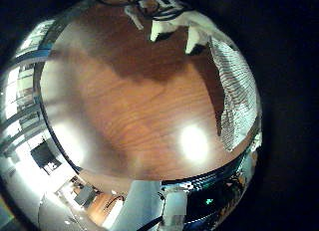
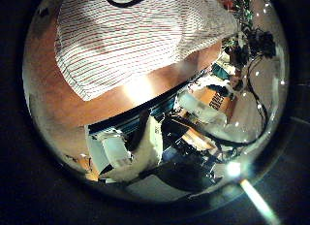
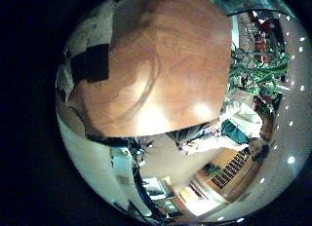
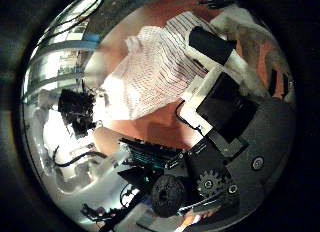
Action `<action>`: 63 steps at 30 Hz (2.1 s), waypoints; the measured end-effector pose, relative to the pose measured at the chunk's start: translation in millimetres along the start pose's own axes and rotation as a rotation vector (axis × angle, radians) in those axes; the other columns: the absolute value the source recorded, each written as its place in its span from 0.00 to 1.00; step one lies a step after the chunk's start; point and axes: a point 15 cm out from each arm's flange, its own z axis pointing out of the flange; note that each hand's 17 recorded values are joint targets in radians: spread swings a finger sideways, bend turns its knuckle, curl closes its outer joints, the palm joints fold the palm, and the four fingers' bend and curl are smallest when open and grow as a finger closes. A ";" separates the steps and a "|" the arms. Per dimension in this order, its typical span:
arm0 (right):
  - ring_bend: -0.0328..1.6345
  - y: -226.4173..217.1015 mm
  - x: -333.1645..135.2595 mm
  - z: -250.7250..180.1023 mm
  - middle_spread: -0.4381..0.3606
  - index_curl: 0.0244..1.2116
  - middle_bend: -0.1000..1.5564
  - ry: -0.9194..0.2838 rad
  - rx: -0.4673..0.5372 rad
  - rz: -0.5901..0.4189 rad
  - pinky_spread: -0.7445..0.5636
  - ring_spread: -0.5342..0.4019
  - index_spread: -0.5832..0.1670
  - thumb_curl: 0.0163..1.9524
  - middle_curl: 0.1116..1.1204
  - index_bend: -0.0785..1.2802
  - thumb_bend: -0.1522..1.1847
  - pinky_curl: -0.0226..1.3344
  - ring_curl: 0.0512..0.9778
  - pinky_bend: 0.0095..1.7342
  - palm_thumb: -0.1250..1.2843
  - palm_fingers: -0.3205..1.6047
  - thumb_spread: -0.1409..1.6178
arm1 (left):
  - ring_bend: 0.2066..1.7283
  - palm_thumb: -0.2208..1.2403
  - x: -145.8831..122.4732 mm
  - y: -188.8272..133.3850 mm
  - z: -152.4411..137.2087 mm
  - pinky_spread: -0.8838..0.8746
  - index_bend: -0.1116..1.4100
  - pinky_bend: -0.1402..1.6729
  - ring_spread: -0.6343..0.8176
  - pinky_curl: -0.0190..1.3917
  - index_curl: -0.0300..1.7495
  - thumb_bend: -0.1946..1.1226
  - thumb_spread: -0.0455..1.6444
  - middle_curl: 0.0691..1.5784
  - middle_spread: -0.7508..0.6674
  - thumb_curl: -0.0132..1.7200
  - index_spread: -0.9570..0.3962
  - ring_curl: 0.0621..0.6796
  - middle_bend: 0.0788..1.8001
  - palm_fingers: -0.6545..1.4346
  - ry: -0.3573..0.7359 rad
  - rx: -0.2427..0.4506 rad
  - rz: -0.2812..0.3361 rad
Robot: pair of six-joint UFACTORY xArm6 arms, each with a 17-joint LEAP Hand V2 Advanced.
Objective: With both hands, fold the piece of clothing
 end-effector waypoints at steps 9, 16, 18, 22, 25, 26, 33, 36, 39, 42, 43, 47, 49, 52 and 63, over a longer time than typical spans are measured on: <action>0.83 5.5 -85.4 -42.6 0.39 0.73 0.84 0.023 0.042 -0.189 0.41 0.34 0.39 0.38 0.69 0.82 0.11 0.72 0.75 0.69 0.81 0.73 0.75 | 0.25 0.35 -25.1 12.7 -14.9 0.78 0.20 0.28 0.74 0.24 0.23 0.14 0.79 0.11 0.72 0.17 0.69 0.26 0.06 0.34 0.014 0.075 -0.044; 0.82 1.1 -179.1 -57.1 0.40 0.73 0.84 0.050 0.063 -0.354 0.40 0.34 0.40 0.39 0.69 0.83 0.11 0.73 0.75 0.68 0.82 0.74 0.74 | 0.25 0.38 -75.3 49.1 -32.9 0.73 0.20 0.24 0.63 0.22 0.24 0.14 0.79 0.16 0.62 0.17 0.68 0.26 0.11 0.43 0.103 0.142 -0.112; 0.83 -2.6 -211.4 -49.1 0.40 0.72 0.84 0.057 0.045 -0.392 0.40 0.34 0.40 0.39 0.68 0.83 0.11 0.73 0.75 0.68 0.82 0.74 0.74 | 0.25 0.38 -92.5 63.4 -30.3 0.71 0.20 0.23 0.61 0.22 0.24 0.14 0.79 0.17 0.60 0.17 0.67 0.27 0.12 0.44 0.123 0.148 -0.143; 0.83 -8.1 -265.9 -23.0 0.40 0.72 0.85 0.080 -0.009 -0.496 0.40 0.34 0.40 0.40 0.68 0.83 0.11 0.74 0.76 0.67 0.81 0.74 0.73 | 0.25 0.39 -120.4 95.9 -18.0 0.69 0.20 0.23 0.58 0.23 0.24 0.14 0.79 0.18 0.58 0.18 0.67 0.27 0.11 0.45 0.154 0.154 -0.202; 0.83 -17.9 -304.2 -5.8 0.40 0.72 0.85 0.093 -0.034 -0.554 0.40 0.34 0.40 0.40 0.68 0.83 0.11 0.75 0.76 0.67 0.81 0.74 0.73 | 0.25 0.40 -133.4 113.6 -13.0 0.68 0.19 0.23 0.56 0.23 0.24 0.14 0.79 0.19 0.58 0.18 0.66 0.27 0.11 0.45 0.159 0.158 -0.232; 0.83 -21.4 -314.6 -2.7 0.40 0.72 0.85 0.096 -0.036 -0.568 0.40 0.34 0.40 0.40 0.68 0.83 0.11 0.75 0.76 0.67 0.80 0.74 0.73 | 0.25 0.40 -136.1 118.2 -11.7 0.68 0.20 0.22 0.56 0.23 0.25 0.14 0.79 0.19 0.58 0.18 0.66 0.27 0.11 0.45 0.158 0.158 -0.237; 0.80 -40.6 -328.1 -22.7 0.38 0.67 0.78 0.072 0.016 -0.564 0.33 0.34 0.37 0.35 0.62 0.64 0.08 0.69 0.71 0.64 0.63 0.66 0.75 | 0.25 0.41 -144.9 133.5 -12.7 0.67 0.19 0.22 0.55 0.23 0.25 0.14 0.79 0.20 0.57 0.18 0.66 0.27 0.09 0.45 0.146 0.173 -0.251; 0.81 -49.8 -298.3 -40.1 0.36 0.63 0.73 0.059 0.042 -0.506 0.27 0.32 0.33 0.33 0.59 0.46 0.09 0.64 0.68 0.63 0.58 0.58 0.77 | 0.25 0.41 -141.9 128.3 -15.8 0.67 0.19 0.22 0.54 0.23 0.25 0.14 0.79 0.20 0.57 0.18 0.66 0.27 0.09 0.45 0.140 0.177 -0.239; 0.79 -51.8 -268.4 -58.4 0.34 0.59 0.66 0.050 0.072 -0.451 0.23 0.30 0.30 0.31 0.56 0.33 0.09 0.61 0.64 0.64 0.55 0.49 0.78 | 0.25 0.40 -135.3 117.8 -19.1 0.67 0.20 0.22 0.54 0.24 0.25 0.14 0.78 0.21 0.57 0.18 0.65 0.27 0.08 0.45 0.139 0.177 -0.216; 0.76 -40.6 -236.4 -63.7 0.32 0.56 0.59 0.051 0.062 -0.401 0.25 0.29 0.27 0.29 0.52 0.29 0.09 0.59 0.61 0.61 0.52 0.41 0.78 | 0.25 0.40 -123.0 106.8 -24.3 0.67 0.19 0.22 0.55 0.24 0.25 0.14 0.78 0.21 0.58 0.18 0.65 0.27 0.06 0.44 0.137 0.183 -0.185; 0.76 -37.6 -226.5 -64.4 0.30 0.55 0.58 0.052 0.060 -0.384 0.26 0.29 0.26 0.28 0.51 0.28 0.09 0.59 0.60 0.61 0.51 0.40 0.78 | 0.25 0.40 -117.4 102.5 -26.7 0.68 0.19 0.23 0.55 0.24 0.25 0.14 0.78 0.20 0.59 0.18 0.65 0.27 0.06 0.44 0.136 0.186 -0.174; 0.72 -28.0 -182.6 -71.4 0.31 0.52 0.54 0.049 0.068 -0.299 0.35 0.31 0.26 0.25 0.49 0.26 0.08 0.57 0.56 0.55 0.43 0.32 0.77 | 0.25 0.39 -94.5 79.9 -41.1 0.69 0.19 0.23 0.57 0.24 0.25 0.13 0.78 0.20 0.60 0.18 0.66 0.27 0.05 0.43 0.116 0.193 -0.126; 0.70 -23.7 -154.9 -69.9 0.34 0.50 0.51 0.047 0.060 -0.243 0.40 0.33 0.27 0.24 0.47 0.24 0.08 0.56 0.54 0.54 0.40 0.29 0.77 | 0.25 0.37 -81.8 67.6 -46.0 0.69 0.20 0.24 0.58 0.25 0.25 0.13 0.77 0.19 0.61 0.18 0.66 0.27 0.05 0.42 0.106 0.188 -0.102; 0.67 -17.4 -116.9 -57.0 0.37 0.47 0.49 0.043 0.029 -0.186 0.48 0.36 0.28 0.22 0.45 0.22 0.09 0.55 0.50 0.52 0.38 0.28 0.76 | 0.26 0.36 -61.9 48.3 -48.7 0.70 0.20 0.24 0.59 0.25 0.25 0.13 0.77 0.19 0.62 0.18 0.66 0.27 0.05 0.42 0.088 0.169 -0.066; 0.56 7.6 -6.0 17.7 0.43 0.39 0.36 0.070 -0.162 -0.123 0.73 0.47 0.23 0.19 0.34 0.20 0.10 0.48 0.41 0.44 0.39 0.18 0.74 | 0.27 0.35 -39.2 14.8 -43.6 0.71 0.19 0.25 0.61 0.25 0.25 0.14 0.77 0.17 0.64 0.18 0.65 0.28 0.06 0.40 0.082 0.121 -0.015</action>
